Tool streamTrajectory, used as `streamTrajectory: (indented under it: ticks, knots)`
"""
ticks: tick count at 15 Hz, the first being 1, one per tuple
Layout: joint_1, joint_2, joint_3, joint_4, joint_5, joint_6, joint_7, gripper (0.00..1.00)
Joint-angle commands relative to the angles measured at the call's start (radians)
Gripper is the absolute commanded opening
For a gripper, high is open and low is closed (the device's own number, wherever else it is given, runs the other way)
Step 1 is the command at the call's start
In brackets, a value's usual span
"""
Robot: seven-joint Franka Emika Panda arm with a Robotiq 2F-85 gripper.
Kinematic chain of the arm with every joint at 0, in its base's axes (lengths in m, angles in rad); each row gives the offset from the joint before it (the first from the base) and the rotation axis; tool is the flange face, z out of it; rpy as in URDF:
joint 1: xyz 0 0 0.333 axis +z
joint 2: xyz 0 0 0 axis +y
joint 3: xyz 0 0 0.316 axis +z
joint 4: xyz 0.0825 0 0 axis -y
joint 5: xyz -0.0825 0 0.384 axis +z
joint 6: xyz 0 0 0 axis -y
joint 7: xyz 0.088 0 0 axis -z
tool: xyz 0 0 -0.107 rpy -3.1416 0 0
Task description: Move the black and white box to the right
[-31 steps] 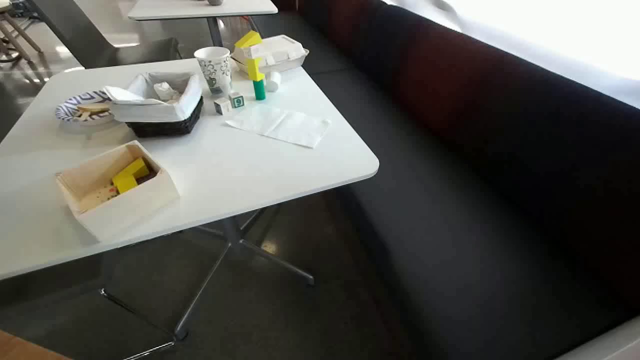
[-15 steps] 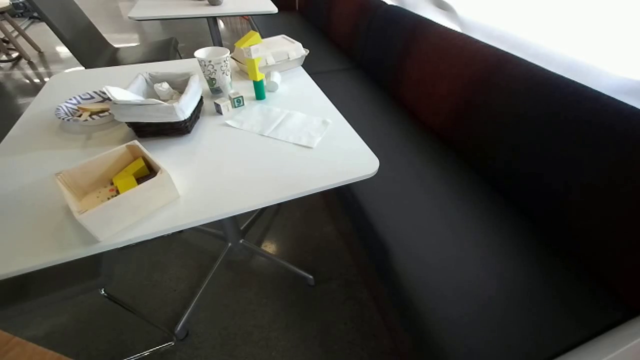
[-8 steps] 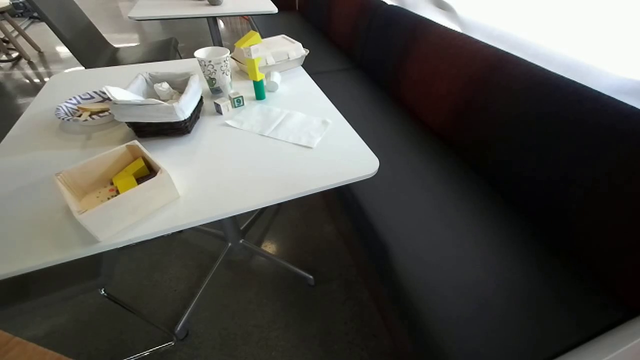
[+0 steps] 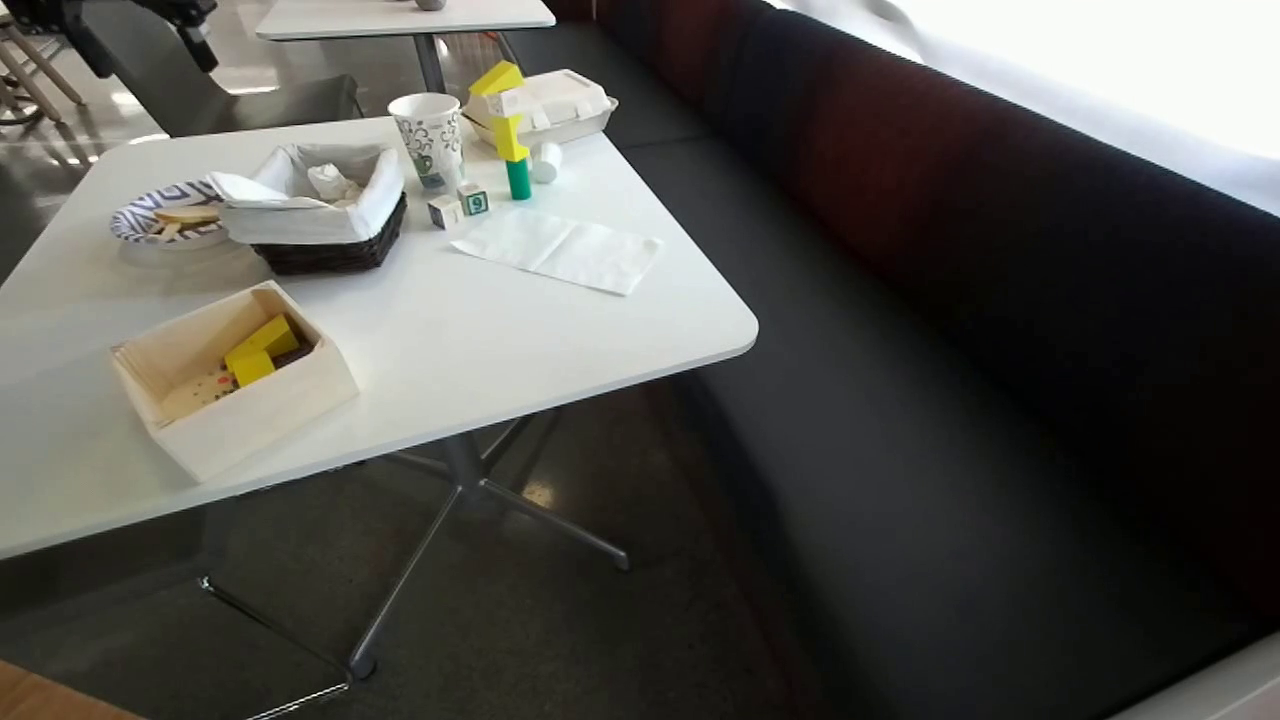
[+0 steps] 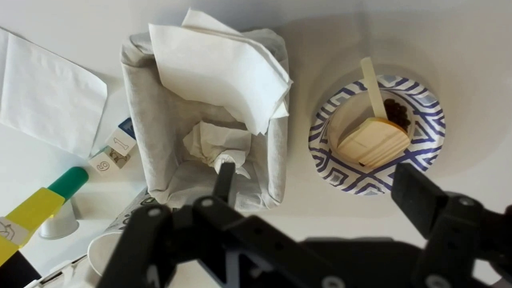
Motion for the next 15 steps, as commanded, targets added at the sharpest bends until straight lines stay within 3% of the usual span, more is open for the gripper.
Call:
streamTrajectory:
  ticks: [1,10,11,15]
  knots:
    - [-0.006,0.139,0.002,0.094,0.022,0.052,-0.035,1.00]
    - [-0.030,0.320,0.010,0.223,0.025,0.082,-0.035,1.00]
    - [-0.026,0.273,0.011,0.193,0.015,0.055,-0.024,1.00]
    - [-0.031,0.307,0.011,0.219,0.014,0.061,-0.024,1.00]
